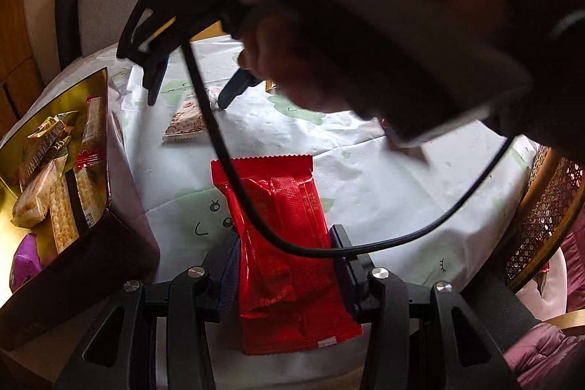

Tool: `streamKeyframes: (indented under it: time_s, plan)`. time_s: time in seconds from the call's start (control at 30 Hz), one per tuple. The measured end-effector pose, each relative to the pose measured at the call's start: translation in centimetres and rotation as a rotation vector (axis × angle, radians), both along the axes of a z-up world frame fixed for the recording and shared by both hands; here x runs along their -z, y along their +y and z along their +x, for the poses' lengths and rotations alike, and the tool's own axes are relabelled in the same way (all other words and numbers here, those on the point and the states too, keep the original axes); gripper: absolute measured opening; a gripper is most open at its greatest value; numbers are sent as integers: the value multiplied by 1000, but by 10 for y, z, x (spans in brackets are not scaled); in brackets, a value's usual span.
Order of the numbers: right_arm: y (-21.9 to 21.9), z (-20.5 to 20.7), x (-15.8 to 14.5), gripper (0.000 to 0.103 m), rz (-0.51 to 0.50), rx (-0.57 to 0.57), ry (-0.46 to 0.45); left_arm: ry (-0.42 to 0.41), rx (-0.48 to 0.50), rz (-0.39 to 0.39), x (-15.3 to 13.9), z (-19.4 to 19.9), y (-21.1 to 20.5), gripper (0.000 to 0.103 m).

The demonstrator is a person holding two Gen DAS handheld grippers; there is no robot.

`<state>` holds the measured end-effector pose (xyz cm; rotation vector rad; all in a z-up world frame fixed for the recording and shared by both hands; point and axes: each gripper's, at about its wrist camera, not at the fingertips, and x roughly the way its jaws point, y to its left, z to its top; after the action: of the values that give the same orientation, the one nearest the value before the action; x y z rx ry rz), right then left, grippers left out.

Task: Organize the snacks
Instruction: 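Lift the red packet with the left gripper while the right gripper grasps the white BA ZHEN bag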

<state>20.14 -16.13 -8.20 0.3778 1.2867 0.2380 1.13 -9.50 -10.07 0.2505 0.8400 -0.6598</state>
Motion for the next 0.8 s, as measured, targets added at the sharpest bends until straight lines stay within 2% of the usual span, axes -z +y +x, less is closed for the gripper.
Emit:
streamKeyframes:
  time_s: [0.07,0.17,0.2,0.3,0.33,0.47,0.53,0.6,0.77,0.8]
  plan:
    - [7,3,-1,66,-62,-54,-8,0,-1,-3,0,0,0,47]
    - [16,3,-2,51,-171,-164,-13,-4,-3,-1,1,-2,-2,47]
    - [15,2,-3,44,-187,-190,-17,-5,-3,0,1,-2,-2,47]
    - [10,-6,-7,40,-231,-261,-27,-8,-3,1,0,-3,-4,47]
    - [5,-11,-8,34,-237,-280,-30,-7,-4,0,0,-4,-5,47]
    - [-26,-37,-10,34,-244,-339,-27,-5,-5,-1,0,-2,-1,47]
    - [-46,-46,-4,34,-268,-342,-1,-4,-7,-1,1,-1,0,47]
    - [-65,-55,-3,34,-248,-342,-2,-3,-8,-1,0,-1,0,47]
    - [-93,-67,-1,49,-243,-292,-16,4,-15,-2,1,1,2,47]
    - [-95,-69,-1,57,-235,-284,-26,6,-16,-2,0,2,2,47]
